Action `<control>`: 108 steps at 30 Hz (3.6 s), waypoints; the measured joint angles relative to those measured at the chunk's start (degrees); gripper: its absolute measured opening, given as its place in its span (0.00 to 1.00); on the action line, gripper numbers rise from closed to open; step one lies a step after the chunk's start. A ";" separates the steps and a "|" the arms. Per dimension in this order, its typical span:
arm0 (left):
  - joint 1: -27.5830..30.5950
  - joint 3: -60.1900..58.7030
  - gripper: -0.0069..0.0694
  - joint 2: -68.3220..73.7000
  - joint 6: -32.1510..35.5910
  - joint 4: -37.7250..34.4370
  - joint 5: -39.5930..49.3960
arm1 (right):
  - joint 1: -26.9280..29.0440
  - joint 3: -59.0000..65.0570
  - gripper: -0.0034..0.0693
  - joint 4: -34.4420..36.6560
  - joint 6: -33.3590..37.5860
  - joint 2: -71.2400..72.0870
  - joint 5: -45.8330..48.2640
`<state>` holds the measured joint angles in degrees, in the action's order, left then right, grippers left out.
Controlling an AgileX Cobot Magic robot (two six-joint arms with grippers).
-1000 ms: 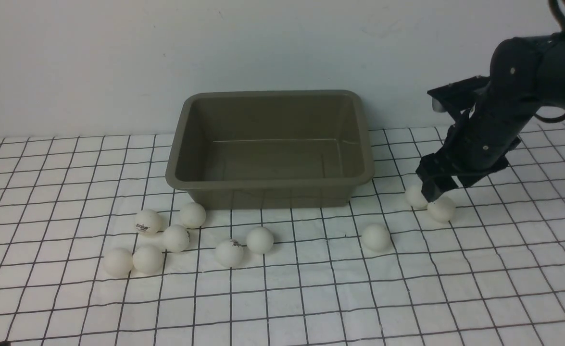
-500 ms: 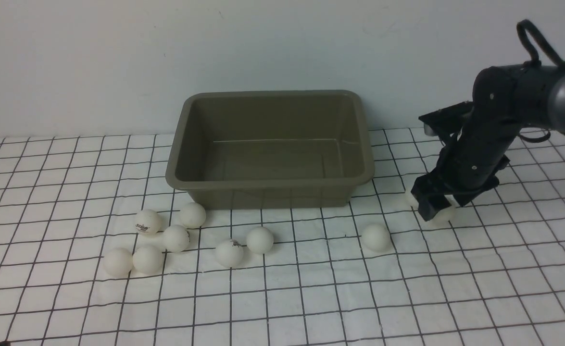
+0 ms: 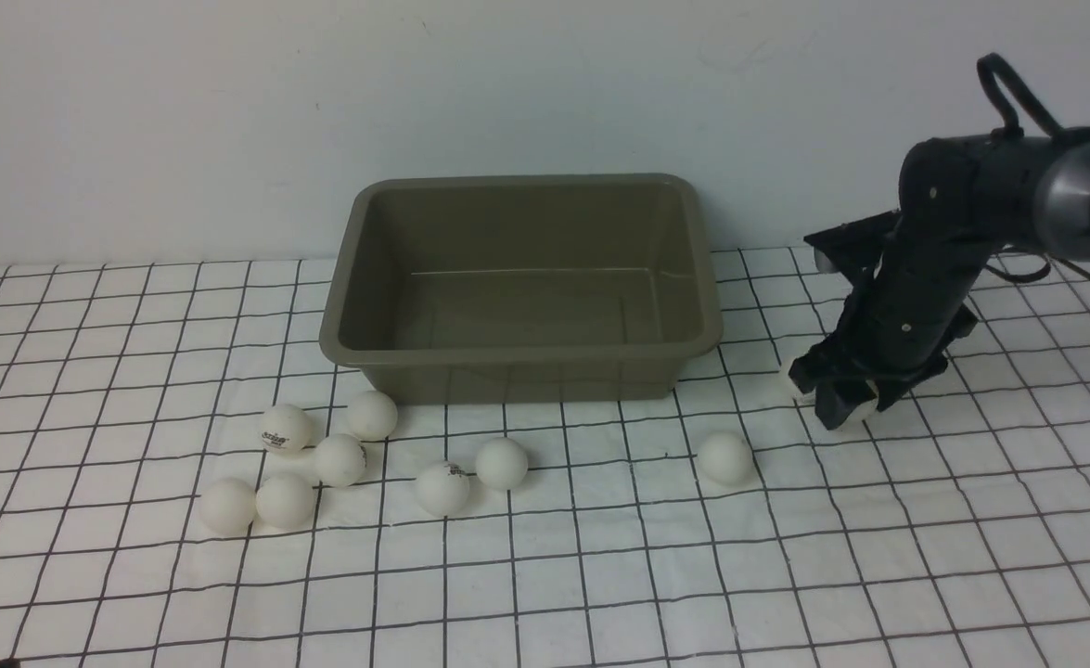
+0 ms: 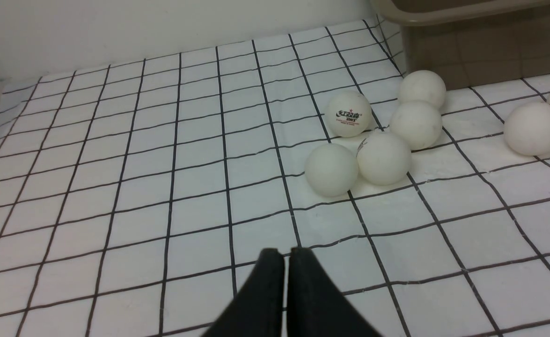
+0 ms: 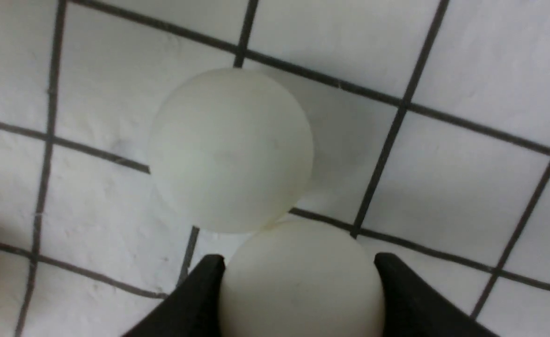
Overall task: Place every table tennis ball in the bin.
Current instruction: Use the right arm to clamp the table tennis ball closest to it, then use the right arm to put the table tennis ball into the box, then use the right arm to clamp the table tennis ball closest to it, then use the right arm to put the table tennis ball into the box
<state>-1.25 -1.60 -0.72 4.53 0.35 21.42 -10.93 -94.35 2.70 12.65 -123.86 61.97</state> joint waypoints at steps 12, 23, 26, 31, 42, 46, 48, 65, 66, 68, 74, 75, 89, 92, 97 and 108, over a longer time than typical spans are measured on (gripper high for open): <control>0.00 0.00 0.08 0.00 0.00 0.00 0.00 | -1.44 -29.11 0.54 12.36 0.02 0.09 8.78; 0.00 0.00 0.08 0.00 0.00 0.00 0.00 | -9.79 -31.03 0.54 13.03 3.85 -7.28 9.62; 0.00 0.00 0.08 0.00 0.00 0.00 0.00 | -9.79 -30.98 0.54 13.35 4.60 -8.48 9.62; 0.00 0.00 0.08 0.00 0.00 0.00 0.00 | -9.79 -30.98 0.63 16.31 4.99 -9.75 9.42; 0.00 0.00 0.08 0.00 0.00 0.00 0.00 | -7.90 -32.64 0.77 10.80 4.51 -6.05 9.63; 0.00 0.00 0.08 0.00 0.00 0.00 0.00 | -3.62 -31.51 0.77 6.71 2.13 -0.54 9.56; 0.00 0.00 0.08 0.00 0.00 0.00 0.00 | -1.40 -29.57 0.77 6.58 1.57 1.13 9.49; 0.00 0.00 0.08 0.00 0.00 0.00 0.00 | 0.76 -13.80 0.77 10.28 2.15 -2.39 8.02; 0.00 0.00 0.08 0.00 0.00 0.00 0.00 | 0.49 -13.80 0.77 10.11 2.15 -2.72 7.72; 0.00 0.00 0.08 0.00 0.00 0.00 0.00 | -0.18 -13.79 0.77 9.39 2.15 -3.57 6.92; 0.00 0.00 0.08 0.00 0.00 0.00 0.00 | -0.73 -13.79 0.77 8.06 2.10 -5.00 6.00; 0.00 0.00 0.08 0.00 0.00 0.00 0.00 | -0.73 -13.79 0.77 7.93 2.10 -5.36 5.77; 0.00 0.00 0.08 0.00 0.00 0.00 0.00 | -0.73 -13.79 0.75 6.26 1.86 -9.16 4.07; 0.00 0.00 0.08 0.00 0.00 0.00 0.00 | -0.73 -14.05 0.69 6.00 1.41 -9.58 4.07; 0.00 0.00 0.08 0.00 0.00 0.00 0.00 | -0.73 -15.37 0.53 4.87 0.66 -9.75 6.24; 0.00 0.00 0.08 0.00 0.00 0.00 0.00 | -3.99 -36.93 0.53 13.37 2.30 -8.36 8.84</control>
<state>-1.25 -1.60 -0.72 4.53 0.35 21.42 -14.92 -131.28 16.08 14.95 -132.22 70.80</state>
